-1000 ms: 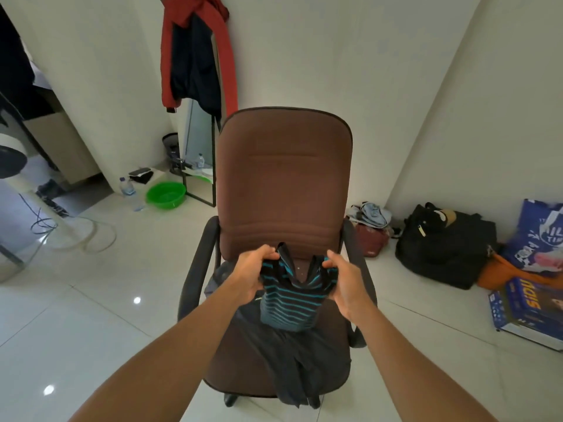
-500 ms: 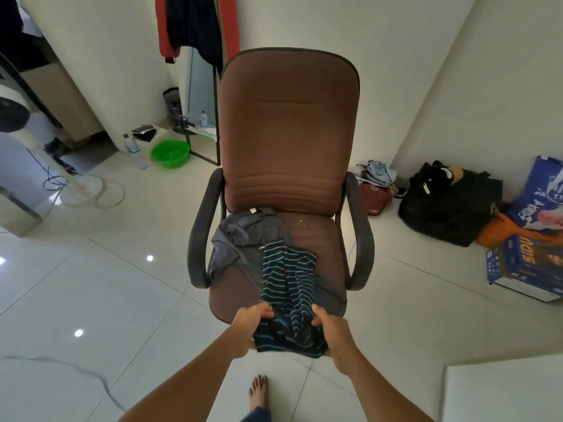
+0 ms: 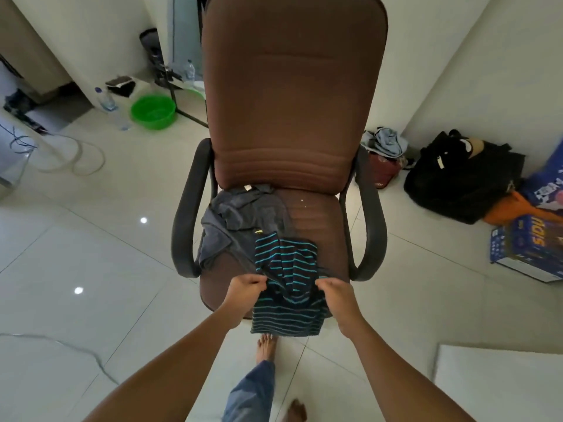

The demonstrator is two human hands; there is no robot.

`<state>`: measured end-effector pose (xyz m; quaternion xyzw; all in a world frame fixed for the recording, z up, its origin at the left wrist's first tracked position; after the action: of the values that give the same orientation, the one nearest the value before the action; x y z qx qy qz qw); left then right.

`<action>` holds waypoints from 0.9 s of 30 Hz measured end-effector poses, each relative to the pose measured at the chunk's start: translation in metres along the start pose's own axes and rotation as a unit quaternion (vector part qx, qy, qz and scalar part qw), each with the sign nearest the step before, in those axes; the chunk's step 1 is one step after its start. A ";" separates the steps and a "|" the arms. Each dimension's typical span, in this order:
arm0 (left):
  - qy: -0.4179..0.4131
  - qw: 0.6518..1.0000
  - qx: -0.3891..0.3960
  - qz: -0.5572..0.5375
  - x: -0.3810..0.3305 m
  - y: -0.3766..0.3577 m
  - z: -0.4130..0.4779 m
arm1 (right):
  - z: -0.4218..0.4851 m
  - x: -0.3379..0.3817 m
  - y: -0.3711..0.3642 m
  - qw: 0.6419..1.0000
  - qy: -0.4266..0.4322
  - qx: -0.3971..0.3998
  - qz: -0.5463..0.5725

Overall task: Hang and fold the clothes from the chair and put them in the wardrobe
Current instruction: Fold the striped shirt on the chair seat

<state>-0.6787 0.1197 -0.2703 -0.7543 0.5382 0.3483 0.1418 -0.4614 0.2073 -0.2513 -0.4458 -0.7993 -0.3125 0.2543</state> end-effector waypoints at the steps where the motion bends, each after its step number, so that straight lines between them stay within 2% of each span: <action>1: -0.017 1.000 0.005 0.019 -0.008 0.000 0.018 | 0.018 0.008 0.000 1.000 0.009 -0.004 -0.011; 7: -0.096 0.987 0.005 0.127 -0.031 -0.003 0.140 | 0.137 0.030 -0.012 0.998 0.017 -0.006 -0.065; 13: -0.105 0.976 0.000 0.192 -0.017 -0.014 0.238 | 0.232 0.000 -0.033 0.998 -0.049 -0.016 0.040; 19: -0.135 0.957 0.001 0.258 0.006 -0.018 0.277 | 0.288 -0.016 -0.041 0.996 -0.087 -0.025 0.026; 27: -0.215 0.946 -0.035 0.239 -0.002 -0.025 0.293 | 0.317 -0.020 -0.032 0.991 -0.036 -0.130 -0.019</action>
<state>-0.7655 0.3038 -0.4831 -0.5155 0.6465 0.5446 0.1406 -0.5205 0.4133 -0.4883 -0.4707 -0.7690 -0.4020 0.1595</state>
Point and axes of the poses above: each hand's wrist, its own z-axis towards the middle knuckle, its own y-axis out of the back of the hand, x = y × z, the point moved 5 cm from there along z, towards the middle knuckle
